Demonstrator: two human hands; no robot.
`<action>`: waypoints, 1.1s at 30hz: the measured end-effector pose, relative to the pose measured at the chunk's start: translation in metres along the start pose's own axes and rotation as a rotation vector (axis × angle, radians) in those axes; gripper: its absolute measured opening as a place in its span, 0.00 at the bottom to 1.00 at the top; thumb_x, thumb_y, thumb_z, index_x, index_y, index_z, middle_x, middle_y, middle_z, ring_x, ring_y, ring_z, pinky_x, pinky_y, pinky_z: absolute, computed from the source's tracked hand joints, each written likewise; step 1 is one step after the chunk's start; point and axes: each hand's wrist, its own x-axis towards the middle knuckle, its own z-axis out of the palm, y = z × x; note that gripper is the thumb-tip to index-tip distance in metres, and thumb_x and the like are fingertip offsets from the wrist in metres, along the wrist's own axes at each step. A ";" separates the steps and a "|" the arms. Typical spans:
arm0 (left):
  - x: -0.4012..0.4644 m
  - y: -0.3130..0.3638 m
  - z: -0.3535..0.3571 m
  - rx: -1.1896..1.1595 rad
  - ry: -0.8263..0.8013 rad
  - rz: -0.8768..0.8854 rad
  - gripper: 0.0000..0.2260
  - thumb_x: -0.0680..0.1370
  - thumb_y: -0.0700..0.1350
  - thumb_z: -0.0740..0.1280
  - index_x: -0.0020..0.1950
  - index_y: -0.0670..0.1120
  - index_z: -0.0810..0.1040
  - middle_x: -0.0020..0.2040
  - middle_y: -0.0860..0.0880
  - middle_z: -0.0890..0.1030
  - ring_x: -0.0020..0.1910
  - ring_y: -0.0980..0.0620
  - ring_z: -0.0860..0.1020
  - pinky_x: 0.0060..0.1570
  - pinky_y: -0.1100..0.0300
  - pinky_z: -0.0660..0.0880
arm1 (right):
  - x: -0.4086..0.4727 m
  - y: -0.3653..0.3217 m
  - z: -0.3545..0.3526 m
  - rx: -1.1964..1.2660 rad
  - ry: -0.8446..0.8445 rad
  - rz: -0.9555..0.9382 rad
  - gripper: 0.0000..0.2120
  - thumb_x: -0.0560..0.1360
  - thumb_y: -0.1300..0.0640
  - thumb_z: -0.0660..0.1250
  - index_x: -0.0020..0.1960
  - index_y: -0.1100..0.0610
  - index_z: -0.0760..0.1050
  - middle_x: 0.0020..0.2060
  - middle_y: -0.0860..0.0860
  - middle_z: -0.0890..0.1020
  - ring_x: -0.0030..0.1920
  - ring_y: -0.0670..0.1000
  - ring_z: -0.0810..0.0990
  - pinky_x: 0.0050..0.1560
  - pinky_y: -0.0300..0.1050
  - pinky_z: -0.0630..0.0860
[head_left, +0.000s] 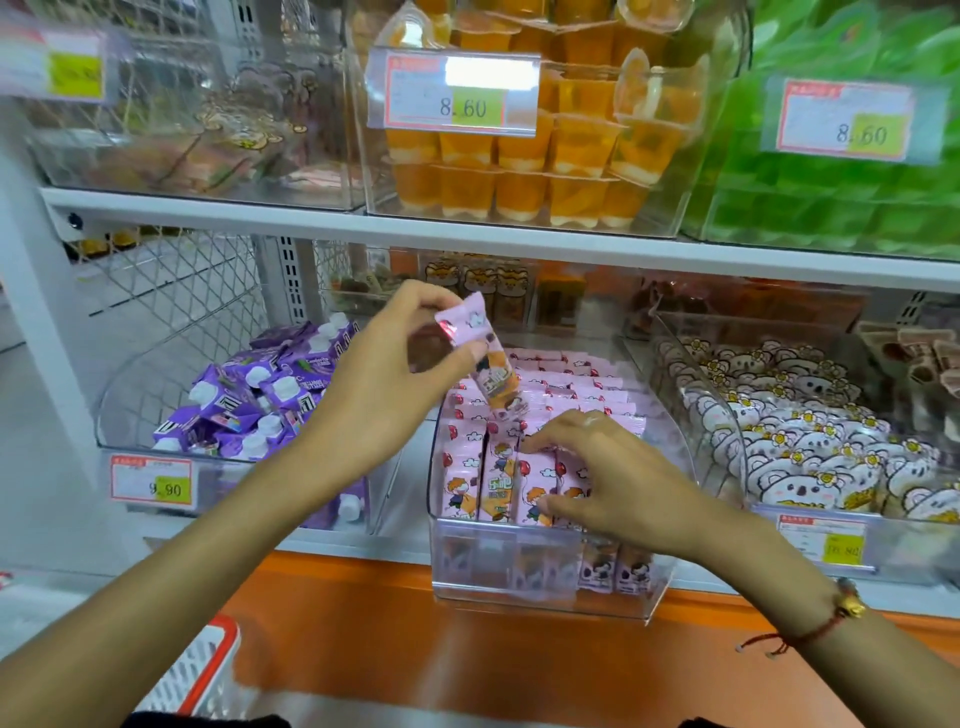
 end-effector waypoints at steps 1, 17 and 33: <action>-0.002 0.001 0.002 -0.094 0.059 -0.033 0.10 0.75 0.43 0.70 0.53 0.52 0.73 0.49 0.57 0.83 0.46 0.61 0.80 0.52 0.63 0.75 | 0.000 -0.001 -0.002 0.055 0.001 0.013 0.22 0.74 0.48 0.69 0.66 0.49 0.71 0.61 0.45 0.74 0.62 0.46 0.69 0.59 0.42 0.68; -0.030 -0.007 0.026 -0.390 0.129 -0.220 0.11 0.75 0.46 0.70 0.57 0.53 0.76 0.53 0.56 0.82 0.51 0.60 0.81 0.44 0.65 0.79 | 0.004 -0.041 -0.015 1.230 0.164 0.310 0.13 0.76 0.56 0.68 0.59 0.55 0.77 0.46 0.49 0.84 0.45 0.42 0.83 0.48 0.34 0.76; -0.038 -0.007 0.036 -0.079 -0.066 -0.020 0.14 0.77 0.46 0.69 0.57 0.62 0.72 0.55 0.64 0.79 0.54 0.64 0.78 0.54 0.67 0.74 | 0.001 -0.037 -0.019 1.549 0.178 0.224 0.13 0.79 0.57 0.61 0.62 0.54 0.75 0.55 0.49 0.83 0.55 0.46 0.80 0.60 0.43 0.76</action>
